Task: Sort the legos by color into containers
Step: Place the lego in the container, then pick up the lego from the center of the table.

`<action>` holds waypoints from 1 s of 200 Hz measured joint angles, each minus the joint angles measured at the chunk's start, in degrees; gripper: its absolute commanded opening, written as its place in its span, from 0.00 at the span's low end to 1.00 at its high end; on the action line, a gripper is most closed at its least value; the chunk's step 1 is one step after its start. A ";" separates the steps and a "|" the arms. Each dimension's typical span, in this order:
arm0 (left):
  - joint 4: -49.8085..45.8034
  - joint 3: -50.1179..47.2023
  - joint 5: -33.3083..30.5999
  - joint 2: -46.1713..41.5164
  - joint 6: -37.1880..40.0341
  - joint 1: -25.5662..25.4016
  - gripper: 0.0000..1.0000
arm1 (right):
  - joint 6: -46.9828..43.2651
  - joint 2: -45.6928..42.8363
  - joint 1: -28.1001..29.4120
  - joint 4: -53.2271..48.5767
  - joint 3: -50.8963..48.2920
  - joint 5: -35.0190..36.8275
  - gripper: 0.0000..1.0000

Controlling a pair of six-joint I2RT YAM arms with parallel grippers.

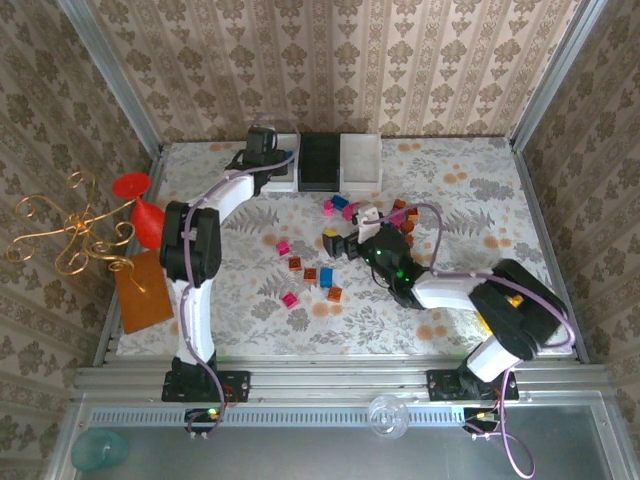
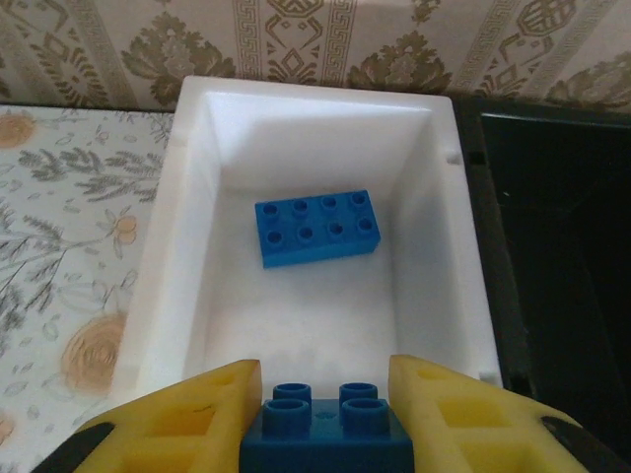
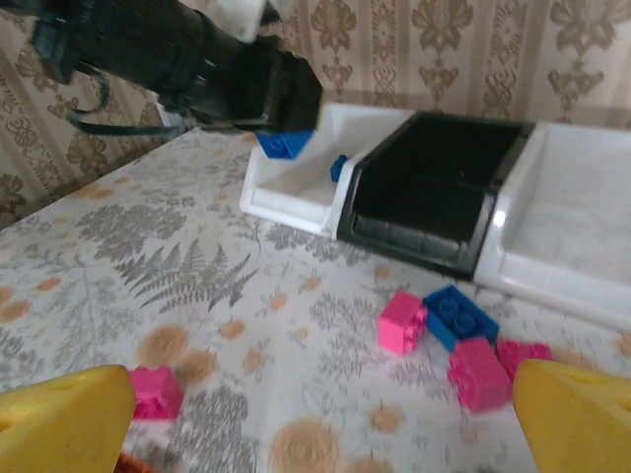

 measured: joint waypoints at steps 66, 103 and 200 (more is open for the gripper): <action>-9.60 15.28 -0.76 8.50 2.99 0.00 0.54 | -8.09 6.23 0.31 4.92 4.52 2.60 1.00; -8.11 5.40 0.02 0.68 3.30 0.00 0.66 | -8.11 1.92 -0.57 -4.81 4.26 4.70 1.00; -1.90 -42.75 12.94 -34.71 3.43 -3.19 0.70 | 0.85 -14.43 -2.23 -30.36 -1.92 -8.04 0.99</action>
